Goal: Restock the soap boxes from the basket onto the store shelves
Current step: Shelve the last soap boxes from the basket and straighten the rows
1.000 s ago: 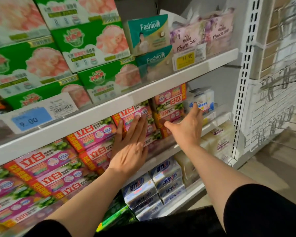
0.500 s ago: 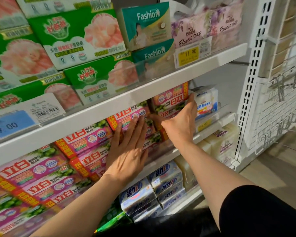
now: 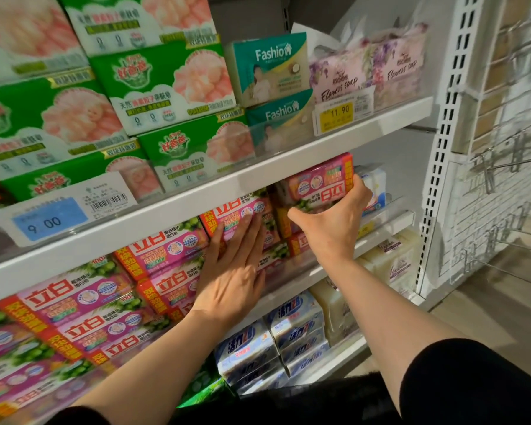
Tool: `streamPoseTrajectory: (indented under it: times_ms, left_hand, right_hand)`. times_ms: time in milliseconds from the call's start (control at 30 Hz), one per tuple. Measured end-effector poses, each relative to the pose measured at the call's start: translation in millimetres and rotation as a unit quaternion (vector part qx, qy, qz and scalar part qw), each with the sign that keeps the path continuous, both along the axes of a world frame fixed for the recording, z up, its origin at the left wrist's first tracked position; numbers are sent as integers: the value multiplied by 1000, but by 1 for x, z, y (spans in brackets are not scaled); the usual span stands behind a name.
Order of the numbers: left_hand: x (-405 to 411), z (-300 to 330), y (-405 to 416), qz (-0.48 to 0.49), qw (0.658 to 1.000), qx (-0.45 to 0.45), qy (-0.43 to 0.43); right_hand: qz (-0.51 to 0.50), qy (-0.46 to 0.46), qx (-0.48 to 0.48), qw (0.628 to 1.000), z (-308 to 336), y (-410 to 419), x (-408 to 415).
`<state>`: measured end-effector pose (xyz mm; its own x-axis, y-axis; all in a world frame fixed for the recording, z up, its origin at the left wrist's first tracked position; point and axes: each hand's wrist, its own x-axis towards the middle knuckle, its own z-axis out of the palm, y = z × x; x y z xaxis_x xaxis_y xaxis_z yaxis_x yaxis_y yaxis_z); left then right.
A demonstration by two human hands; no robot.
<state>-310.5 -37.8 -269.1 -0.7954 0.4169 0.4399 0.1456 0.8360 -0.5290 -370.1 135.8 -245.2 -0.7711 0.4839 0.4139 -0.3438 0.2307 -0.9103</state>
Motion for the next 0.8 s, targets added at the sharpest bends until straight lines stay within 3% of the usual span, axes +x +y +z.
streamPoseTrajectory:
  times_ms: [167, 300, 433, 533, 600, 800]
  left_hand:
    - [1, 1, 0, -7, 999, 35, -21]
    - [3, 3, 7, -56, 989, 140, 1]
    - [8, 18, 38, -114, 942, 314, -11]
    - [14, 32, 64, -134, 892, 413, -125]
    - [13, 35, 76, -133, 868, 439, -189]
    - [5, 51, 86, -154, 811, 526, -205]
  right_hand:
    - [16, 16, -4, 1000, -7, 29, 17]
    - [58, 48, 24, 997, -13, 55, 33]
    - [91, 63, 119, 987, -22, 77, 52]
    - [135, 48, 200, 969, -27, 89, 64]
    - [163, 31, 249, 954, -26, 91, 71]
    - [246, 5, 360, 900, -22, 87, 82]
